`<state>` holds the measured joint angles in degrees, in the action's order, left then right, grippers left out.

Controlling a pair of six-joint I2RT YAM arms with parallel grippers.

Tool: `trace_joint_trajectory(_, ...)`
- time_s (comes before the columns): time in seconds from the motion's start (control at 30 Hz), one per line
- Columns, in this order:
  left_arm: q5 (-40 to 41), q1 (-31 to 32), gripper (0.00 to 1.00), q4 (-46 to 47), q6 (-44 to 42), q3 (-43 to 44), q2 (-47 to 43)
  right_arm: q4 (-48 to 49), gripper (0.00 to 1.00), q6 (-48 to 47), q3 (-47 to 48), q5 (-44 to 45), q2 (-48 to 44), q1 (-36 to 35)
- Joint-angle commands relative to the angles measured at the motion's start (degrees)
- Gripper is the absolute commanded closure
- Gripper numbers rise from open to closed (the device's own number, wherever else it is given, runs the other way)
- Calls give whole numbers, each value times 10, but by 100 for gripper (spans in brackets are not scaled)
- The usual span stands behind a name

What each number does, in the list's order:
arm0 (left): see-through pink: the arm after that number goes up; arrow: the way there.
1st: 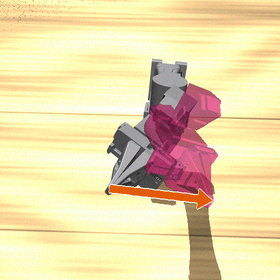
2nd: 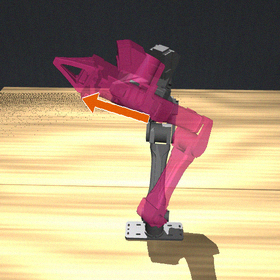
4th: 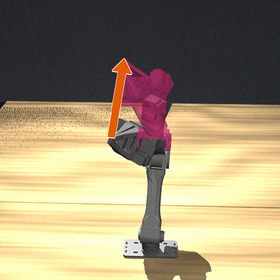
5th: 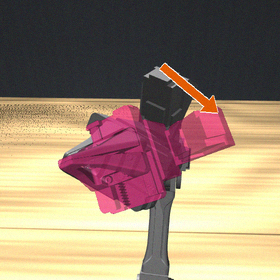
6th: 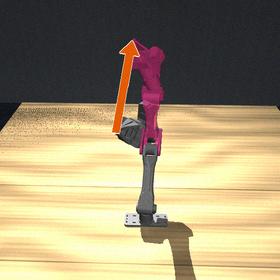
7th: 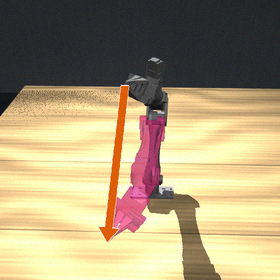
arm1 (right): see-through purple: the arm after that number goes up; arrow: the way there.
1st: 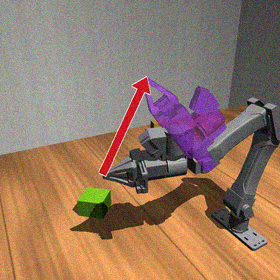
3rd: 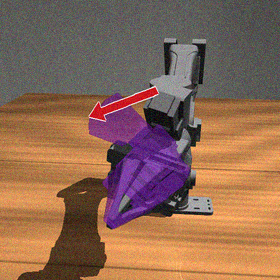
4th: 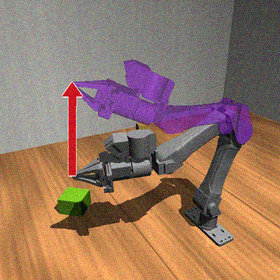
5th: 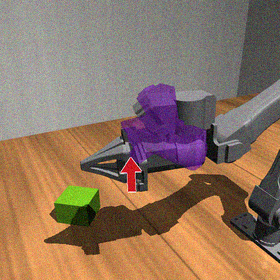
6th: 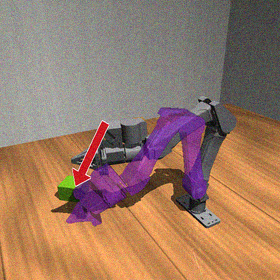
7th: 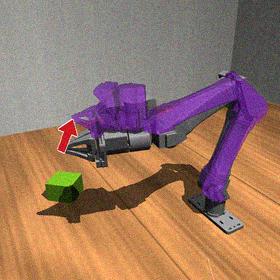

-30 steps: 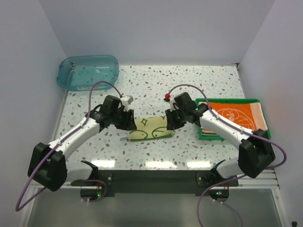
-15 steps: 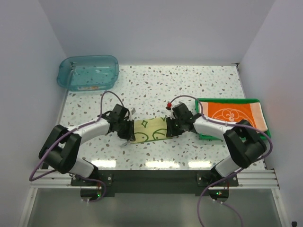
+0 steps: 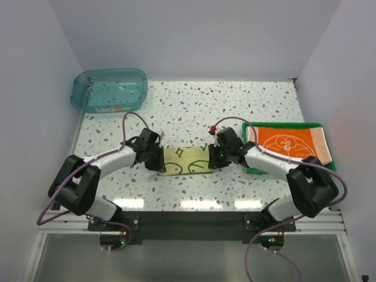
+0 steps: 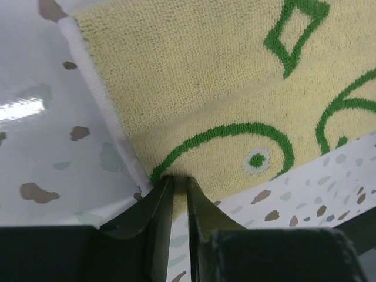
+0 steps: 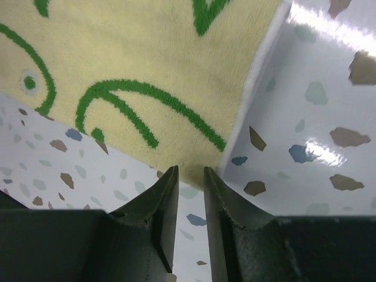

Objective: Fold and stack the towels
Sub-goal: Fold the towel

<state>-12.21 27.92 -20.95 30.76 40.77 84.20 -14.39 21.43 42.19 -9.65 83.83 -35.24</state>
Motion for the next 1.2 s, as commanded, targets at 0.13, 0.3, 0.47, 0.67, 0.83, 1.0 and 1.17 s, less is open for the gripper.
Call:
trace_joint_trajectory(0.13, 90, -12, 78, -45, -39, 32, 18, -29, 76, -36, 150, 50, 40, 7)
trace_joint_trajectory(0.3, 106, -12, 78, -43, -38, 28, 19, 12, 78, -28, 175, 43, 110, 21)
trace_joint_trajectory(0.47, 120, -12, 78, -45, -40, 39, 18, 45, 83, -22, 161, 38, 168, 29)
trace_joint_trajectory(0.67, 133, -12, 73, -46, -50, 62, 32, 26, 82, -24, 166, 33, 142, 39)
trace_joint_trajectory(0.83, 114, 0, 42, -64, -82, 131, 1, -63, 65, -35, 207, 82, 90, 53)
trace_joint_trajectory(1.0, 165, 73, 15, -95, -95, 207, -18, -135, 26, -13, 209, 85, 35, 113)
trace_joint_trajectory(1.17, 231, 198, 4, -109, -91, 269, 18, -185, 1, -17, 204, 164, -19, 138)
